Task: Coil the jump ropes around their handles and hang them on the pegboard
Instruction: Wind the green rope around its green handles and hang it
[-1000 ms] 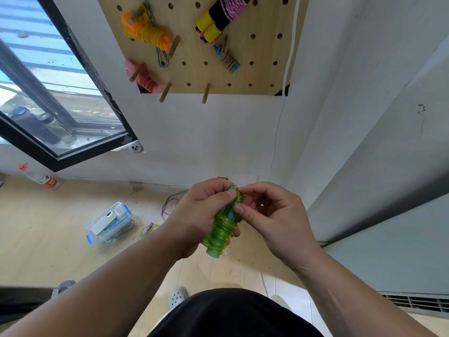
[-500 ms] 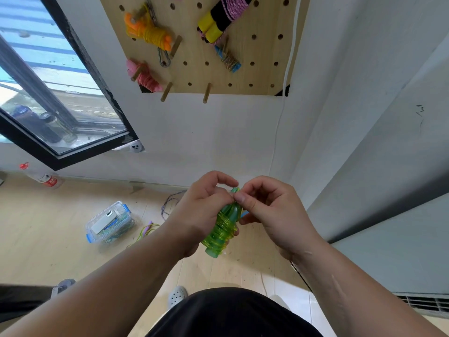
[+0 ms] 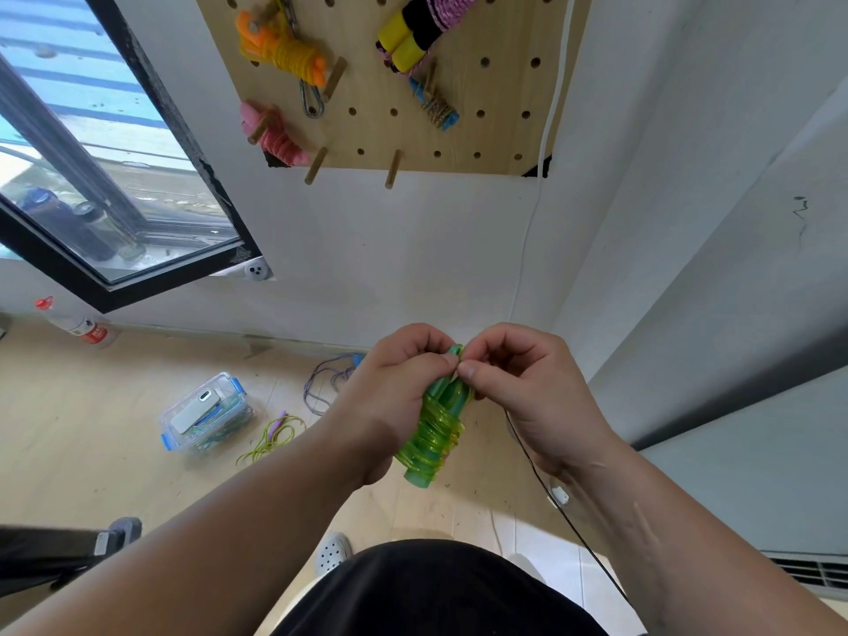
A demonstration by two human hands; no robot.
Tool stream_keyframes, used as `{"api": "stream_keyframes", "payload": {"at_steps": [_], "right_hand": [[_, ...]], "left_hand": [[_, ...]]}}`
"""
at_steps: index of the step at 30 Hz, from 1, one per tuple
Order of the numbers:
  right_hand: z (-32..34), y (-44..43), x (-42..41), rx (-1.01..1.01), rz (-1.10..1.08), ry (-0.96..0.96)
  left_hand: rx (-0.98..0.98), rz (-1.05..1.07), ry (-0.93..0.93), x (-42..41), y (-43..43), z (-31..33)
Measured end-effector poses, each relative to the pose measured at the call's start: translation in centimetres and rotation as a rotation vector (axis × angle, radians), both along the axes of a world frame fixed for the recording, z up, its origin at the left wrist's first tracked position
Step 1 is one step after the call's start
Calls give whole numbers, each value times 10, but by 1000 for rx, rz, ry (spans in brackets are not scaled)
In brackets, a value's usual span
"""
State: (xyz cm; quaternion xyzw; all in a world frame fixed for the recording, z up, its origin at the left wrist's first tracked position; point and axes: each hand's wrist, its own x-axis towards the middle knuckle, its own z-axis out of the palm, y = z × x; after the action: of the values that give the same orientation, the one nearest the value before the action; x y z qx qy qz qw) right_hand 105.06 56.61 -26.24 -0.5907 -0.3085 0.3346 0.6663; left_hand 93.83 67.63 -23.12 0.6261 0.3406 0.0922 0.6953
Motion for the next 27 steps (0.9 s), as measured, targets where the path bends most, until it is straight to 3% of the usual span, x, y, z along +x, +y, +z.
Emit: {"api": "stream_keyframes", "payload": {"at_steps": [10, 16, 27], "right_hand": [[14, 1, 16, -73, 181, -20], [11, 3, 16, -147, 146, -13], [-1, 3, 8, -213, 118, 289]], "left_hand": [[-52, 48, 1, 10, -4, 6], [-29, 77, 91, 15, -1, 2], [149, 73, 151, 22, 1, -12]]}}
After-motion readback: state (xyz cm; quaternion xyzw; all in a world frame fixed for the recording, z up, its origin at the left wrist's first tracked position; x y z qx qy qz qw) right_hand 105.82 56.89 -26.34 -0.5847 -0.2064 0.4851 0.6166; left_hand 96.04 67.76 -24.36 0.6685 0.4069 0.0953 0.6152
